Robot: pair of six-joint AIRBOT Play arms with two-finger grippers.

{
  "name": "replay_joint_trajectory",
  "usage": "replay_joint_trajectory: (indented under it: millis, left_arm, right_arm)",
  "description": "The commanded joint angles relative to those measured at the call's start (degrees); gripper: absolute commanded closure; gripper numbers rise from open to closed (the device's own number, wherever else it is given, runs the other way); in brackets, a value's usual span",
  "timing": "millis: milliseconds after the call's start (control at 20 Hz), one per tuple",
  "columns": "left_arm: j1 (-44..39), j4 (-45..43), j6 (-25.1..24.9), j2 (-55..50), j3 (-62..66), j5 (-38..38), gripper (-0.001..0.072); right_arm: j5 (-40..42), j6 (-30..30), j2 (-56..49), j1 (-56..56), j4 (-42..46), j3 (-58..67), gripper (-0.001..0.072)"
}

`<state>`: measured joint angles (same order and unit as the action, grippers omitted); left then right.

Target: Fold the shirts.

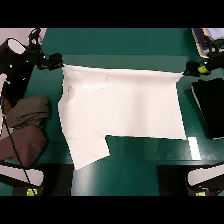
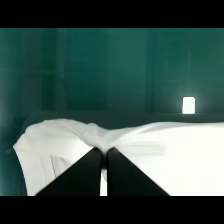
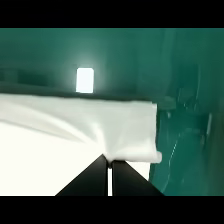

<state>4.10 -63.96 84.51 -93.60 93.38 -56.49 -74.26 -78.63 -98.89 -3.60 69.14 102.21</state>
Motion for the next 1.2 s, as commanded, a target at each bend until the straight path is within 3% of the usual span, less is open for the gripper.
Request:
replay_joint_trajectory:
  millis: [0,100,200,400,550,600,650,700,900,1150]
  left_arm:
    - [0.07,-0.48,-1.73,-0.33,0.17,-5.14,0.0679]
    - [0.02,-2.95,-1.95,-0.17,-0.11,-14.25,0.0681]
    - [-0.07,-3.63,-1.95,0.57,-2.91,-17.46,0.0681]
    - [-0.07,-4.79,-0.92,4.26,-14.78,-10.69,0.0679]
    - [-0.07,-4.52,-0.92,4.26,-20.48,-10.16,0.0676]
    - [-0.07,-4.52,-0.92,4.26,-21.64,-10.08,0.0538]
    - [-0.07,-4.48,-0.9,4.26,-22.03,-10.45,0.0265]
    - [-0.07,-4.48,-0.66,4.61,-22.01,-11.61,0.0207]
    - [-0.07,-7.32,-0.52,13.09,-25.31,-15.58,0.0204]
    - [-0.07,-5.55,1.16,33.48,-48.81,-18.12,0.0204]
  right_arm:
    - [0.2,0.07,-0.96,1.84,3.69,3.72,0.0702]
    - [-3.5,0.04,0.63,2.67,7.91,3.28,0.0702]
    - [-4.57,0.04,3.32,2.86,8.63,-1.55,0.0702]
    - [-0.46,0.02,8.68,2.93,8.39,-16.59,0.0701]
    - [0.81,0.0,10.01,2.86,5.53,-23.19,0.0699]
    - [1.31,0.0,10.38,2.73,4.26,-24.37,0.0655]
    - [1.75,0.0,10.49,2.75,3.43,-24.63,0.0452]
    - [1.7,0.0,10.99,2.73,2.58,-24.59,0.0367]
    - [-1.16,0.04,17.62,1.64,2.27,-25.77,0.0367]
    - [-0.83,0.04,30.8,0.94,1.18,-36.76,0.0368]
